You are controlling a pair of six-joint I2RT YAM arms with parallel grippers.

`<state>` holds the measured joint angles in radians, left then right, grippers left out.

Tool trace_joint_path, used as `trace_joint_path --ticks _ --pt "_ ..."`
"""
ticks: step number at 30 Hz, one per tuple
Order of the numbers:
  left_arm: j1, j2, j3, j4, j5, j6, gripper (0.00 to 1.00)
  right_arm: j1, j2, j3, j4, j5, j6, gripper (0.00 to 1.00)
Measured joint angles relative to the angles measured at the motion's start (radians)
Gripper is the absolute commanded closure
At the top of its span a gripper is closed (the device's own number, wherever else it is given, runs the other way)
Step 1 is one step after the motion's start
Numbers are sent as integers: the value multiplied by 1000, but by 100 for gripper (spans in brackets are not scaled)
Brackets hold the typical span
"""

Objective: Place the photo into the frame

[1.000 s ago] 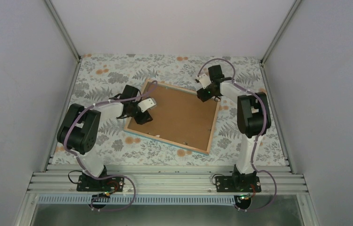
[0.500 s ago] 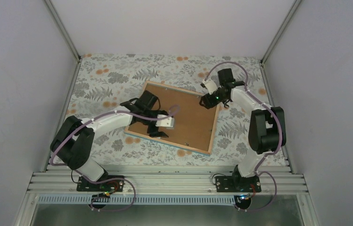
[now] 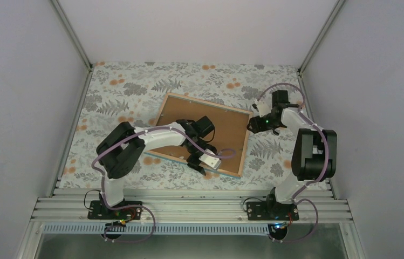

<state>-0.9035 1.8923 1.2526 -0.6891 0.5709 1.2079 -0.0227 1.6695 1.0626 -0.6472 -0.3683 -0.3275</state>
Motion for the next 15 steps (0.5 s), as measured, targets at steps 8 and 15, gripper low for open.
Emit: trace_joint_path --ticks 8,15 --pt "-27 59 61 -25 -58 16 29 -19 47 -4 43 -22 23 37" --pt "-43 108 89 -44 -79 15 31 -19 90 -5 54 -69 34 39"
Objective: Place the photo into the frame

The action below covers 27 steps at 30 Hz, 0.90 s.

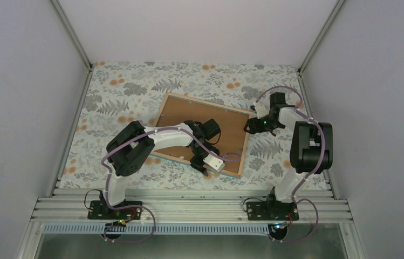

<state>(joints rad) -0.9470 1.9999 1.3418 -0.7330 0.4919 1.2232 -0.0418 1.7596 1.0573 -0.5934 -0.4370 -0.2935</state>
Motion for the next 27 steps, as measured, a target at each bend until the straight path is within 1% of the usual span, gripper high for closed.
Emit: trace_joint_path --ticks 7,13,24,26,27 --pt "-3 10 15 -7 -9 1 34 0 43 0 20 -22 6 41" --pt "-10 10 16 -9 -22 16 36 0 47 0 32 -26 7 44" --pt "-50 10 25 -26 -60 53 47 0 51 -4 53 -26 8 50" --pt "-52 11 26 -30 -62 57 46 0 51 -5 56 -26 8 52" --pt "-53 11 26 -31 -63 58 44 0 51 -5 57 -26 8 53"
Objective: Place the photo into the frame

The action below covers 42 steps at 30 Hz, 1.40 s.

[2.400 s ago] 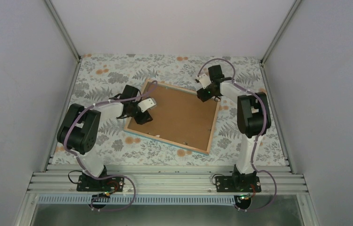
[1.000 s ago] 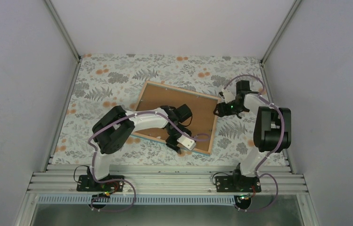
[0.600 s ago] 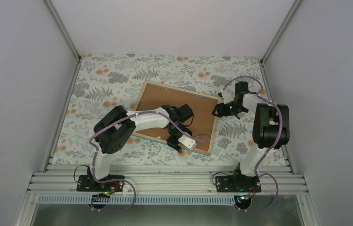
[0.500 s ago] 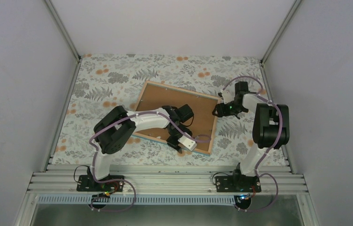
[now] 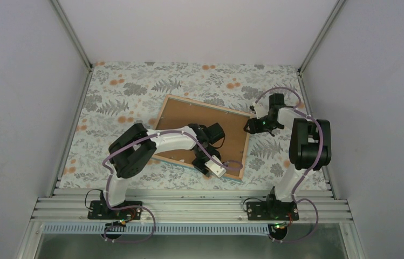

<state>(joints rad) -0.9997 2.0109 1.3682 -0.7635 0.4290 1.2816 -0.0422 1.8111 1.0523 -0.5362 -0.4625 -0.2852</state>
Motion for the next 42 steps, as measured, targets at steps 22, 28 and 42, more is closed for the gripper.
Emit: trace_joint_path --ticks 22,28,42 --pt "-19 -2 0 14 -51 15 52 -5 7 -3 15 -5 7 58" --pt "-24 -2 0 14 -62 16 53 -5 8 -3 17 -5 10 59" --pt "-33 -3 -2 21 -76 16 63 -5 10 -2 23 -5 23 60"
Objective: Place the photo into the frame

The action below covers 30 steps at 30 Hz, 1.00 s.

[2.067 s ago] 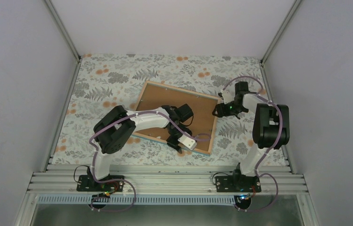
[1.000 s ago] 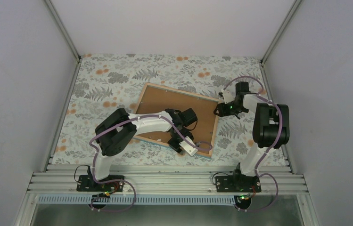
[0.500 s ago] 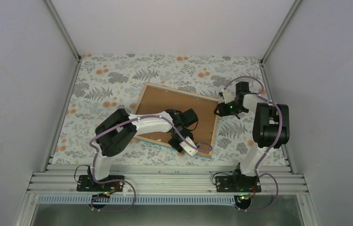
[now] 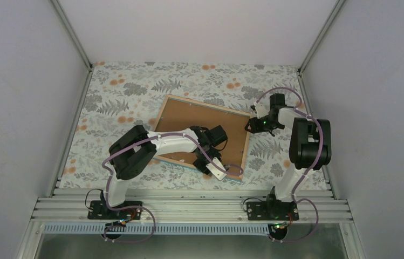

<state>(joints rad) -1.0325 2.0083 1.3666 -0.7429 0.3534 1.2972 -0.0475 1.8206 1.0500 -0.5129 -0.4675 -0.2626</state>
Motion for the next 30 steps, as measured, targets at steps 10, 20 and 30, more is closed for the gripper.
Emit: trace_joint_path --ticks 10,20,30 --pt "-5 -1 0 0 -3 -3 54 0 0 0 4 0 2 60" --pt "-8 -9 -4 32 -23 -86 35 2 1 0 20 0 1 59" --pt "74 -183 -50 96 -32 -221 33 7 1 -1 23 10 -7 58"
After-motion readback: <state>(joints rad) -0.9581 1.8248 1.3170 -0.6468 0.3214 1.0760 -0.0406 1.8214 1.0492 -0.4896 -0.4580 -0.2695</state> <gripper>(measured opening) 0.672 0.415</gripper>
